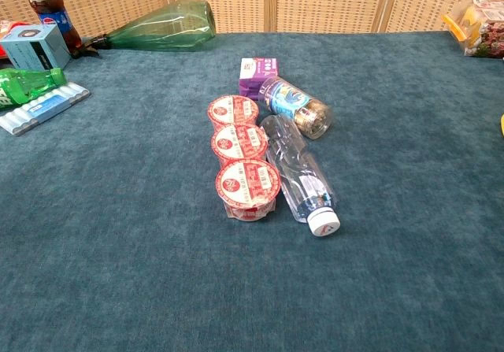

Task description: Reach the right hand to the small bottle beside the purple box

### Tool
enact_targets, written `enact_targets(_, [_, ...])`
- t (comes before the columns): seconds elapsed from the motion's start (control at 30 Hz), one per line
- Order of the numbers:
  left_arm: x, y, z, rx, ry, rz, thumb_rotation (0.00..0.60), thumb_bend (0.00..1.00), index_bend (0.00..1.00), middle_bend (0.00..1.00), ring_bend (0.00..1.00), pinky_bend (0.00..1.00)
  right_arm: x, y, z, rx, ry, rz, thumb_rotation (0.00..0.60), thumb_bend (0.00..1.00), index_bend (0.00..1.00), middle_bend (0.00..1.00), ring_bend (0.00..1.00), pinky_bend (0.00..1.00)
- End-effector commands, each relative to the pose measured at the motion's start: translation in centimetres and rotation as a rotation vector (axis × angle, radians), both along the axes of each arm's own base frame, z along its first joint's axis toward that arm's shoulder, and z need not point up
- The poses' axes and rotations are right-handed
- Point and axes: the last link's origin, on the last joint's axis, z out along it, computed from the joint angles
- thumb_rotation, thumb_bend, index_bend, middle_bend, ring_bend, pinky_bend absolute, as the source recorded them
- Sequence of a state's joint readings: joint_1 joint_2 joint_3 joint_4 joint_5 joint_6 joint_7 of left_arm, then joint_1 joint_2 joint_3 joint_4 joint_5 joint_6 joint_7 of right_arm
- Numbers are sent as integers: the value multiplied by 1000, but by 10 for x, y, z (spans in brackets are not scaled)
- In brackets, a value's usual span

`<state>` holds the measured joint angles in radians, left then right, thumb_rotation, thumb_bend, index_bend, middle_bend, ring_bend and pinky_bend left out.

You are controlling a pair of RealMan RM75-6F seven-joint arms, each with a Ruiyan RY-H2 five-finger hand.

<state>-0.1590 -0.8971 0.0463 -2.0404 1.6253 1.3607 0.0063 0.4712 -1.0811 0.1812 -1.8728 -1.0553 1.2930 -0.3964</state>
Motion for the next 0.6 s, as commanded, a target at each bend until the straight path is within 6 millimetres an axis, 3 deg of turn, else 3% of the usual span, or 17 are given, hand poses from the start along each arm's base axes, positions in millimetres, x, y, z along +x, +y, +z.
enact_targets(0.03, [0,1,-1,-2,-1,1,600,98,150,0,0,0,2,1,-1,2,-1,3,599,0,0,195,0,0])
enact_targets(0.33, [1,0,-1,-4,-2,-10,600,97,150,0,0,0,12,4,-8,62,-66,14,600,0,0,194,0,0])
enact_targets(0.6, [6,3,-1,-11,-7,-31,600,98,149,0,0,0,45,-14,-25,99,-101,75,575,0,0,128,0,0])
